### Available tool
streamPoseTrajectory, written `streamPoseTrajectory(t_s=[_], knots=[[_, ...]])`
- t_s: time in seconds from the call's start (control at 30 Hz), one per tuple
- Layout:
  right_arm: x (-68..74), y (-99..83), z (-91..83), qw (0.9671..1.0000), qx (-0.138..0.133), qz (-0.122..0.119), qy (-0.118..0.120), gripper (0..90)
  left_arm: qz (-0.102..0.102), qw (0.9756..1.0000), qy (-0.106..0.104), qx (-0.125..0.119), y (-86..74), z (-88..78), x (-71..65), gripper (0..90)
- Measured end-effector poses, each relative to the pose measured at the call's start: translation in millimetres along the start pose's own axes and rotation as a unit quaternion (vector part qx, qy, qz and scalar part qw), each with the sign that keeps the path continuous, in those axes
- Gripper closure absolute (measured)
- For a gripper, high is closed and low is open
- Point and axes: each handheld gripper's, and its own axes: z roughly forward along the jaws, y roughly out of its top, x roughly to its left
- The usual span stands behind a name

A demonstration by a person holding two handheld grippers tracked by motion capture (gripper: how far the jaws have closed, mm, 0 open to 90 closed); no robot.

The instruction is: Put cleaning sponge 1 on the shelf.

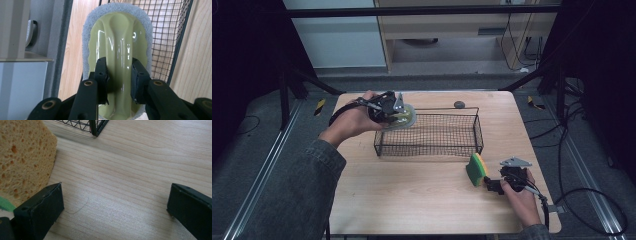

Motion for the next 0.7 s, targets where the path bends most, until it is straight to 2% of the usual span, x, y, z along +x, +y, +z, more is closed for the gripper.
streamPoseTrajectory(t_s=[0.7], knots=[[0.0, 0.0, 0.0, 1.0000, 0.000, 0.000, 0.000, 0.9, 0.011, 0.9995, -0.030, 0.007, -4.9, 32.1, -16.2, 70.5]])
